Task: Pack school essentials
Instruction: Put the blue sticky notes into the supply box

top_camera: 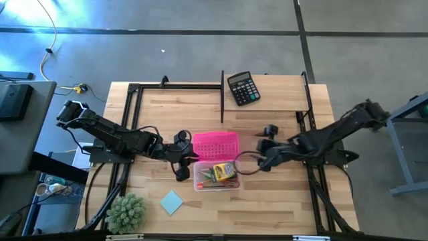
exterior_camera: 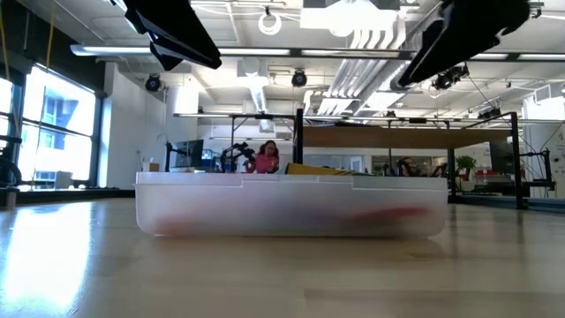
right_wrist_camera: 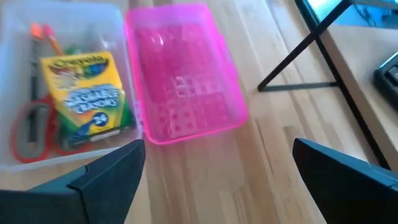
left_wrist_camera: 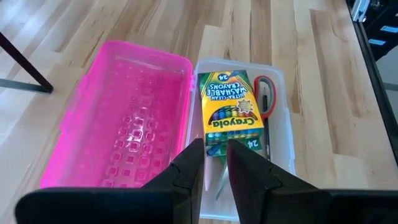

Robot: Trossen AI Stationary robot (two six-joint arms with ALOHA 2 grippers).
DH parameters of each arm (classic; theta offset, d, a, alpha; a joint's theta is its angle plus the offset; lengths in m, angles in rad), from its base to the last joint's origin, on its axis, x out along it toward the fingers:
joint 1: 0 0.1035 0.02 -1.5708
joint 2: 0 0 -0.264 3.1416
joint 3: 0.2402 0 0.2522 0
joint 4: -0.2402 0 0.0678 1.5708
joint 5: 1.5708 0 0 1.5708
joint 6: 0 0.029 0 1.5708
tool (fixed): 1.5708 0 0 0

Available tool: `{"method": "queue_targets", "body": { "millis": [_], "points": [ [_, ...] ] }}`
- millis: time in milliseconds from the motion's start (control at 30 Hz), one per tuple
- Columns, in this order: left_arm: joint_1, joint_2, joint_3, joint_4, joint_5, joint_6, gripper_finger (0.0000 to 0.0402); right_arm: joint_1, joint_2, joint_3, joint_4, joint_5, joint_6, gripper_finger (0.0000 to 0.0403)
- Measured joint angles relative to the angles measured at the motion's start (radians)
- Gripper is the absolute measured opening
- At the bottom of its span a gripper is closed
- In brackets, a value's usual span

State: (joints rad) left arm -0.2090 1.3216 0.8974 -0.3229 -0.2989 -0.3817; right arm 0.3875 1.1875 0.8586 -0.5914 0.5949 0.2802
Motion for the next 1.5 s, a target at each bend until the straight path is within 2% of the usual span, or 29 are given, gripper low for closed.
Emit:
{"method": "queue_targets", "body": {
  "millis": [233, 567, 833, 1033, 1500],
  "points": [
    [0.0, 0.0, 0.0, 0.01, 0.0, 0.0, 0.0062, 0.082, -0.215, -0.185, 0.137, 0.105, -0.016, 0.0398],
    [0.0, 0.0, 0.0, 0.007, 0.0, 0.0, 0.0062, 0.115, -0.416, -0.382, 0.314, 0.118, -0.016, 0.0398],
    [-0.001, 0.0, 0.0, 0.006, 0.065, -0.009, 0.0062, 0.117, -0.465, -0.464, 0.359, 0.19, 0.01, 0.0398],
    [-0.006, 0.0, 0.0, 0.005, 0.106, -0.016, 0.0062, 0.117, -0.49, -0.496, 0.369, 0.205, 0.018, 0.0398],
    [-0.081, 0.0, 0.0, -0.022, 0.107, -0.105, 0.0062, 0.118, -0.522, -0.498, 0.227, 0.243, 0.131, 0.0398]
  ]
}}
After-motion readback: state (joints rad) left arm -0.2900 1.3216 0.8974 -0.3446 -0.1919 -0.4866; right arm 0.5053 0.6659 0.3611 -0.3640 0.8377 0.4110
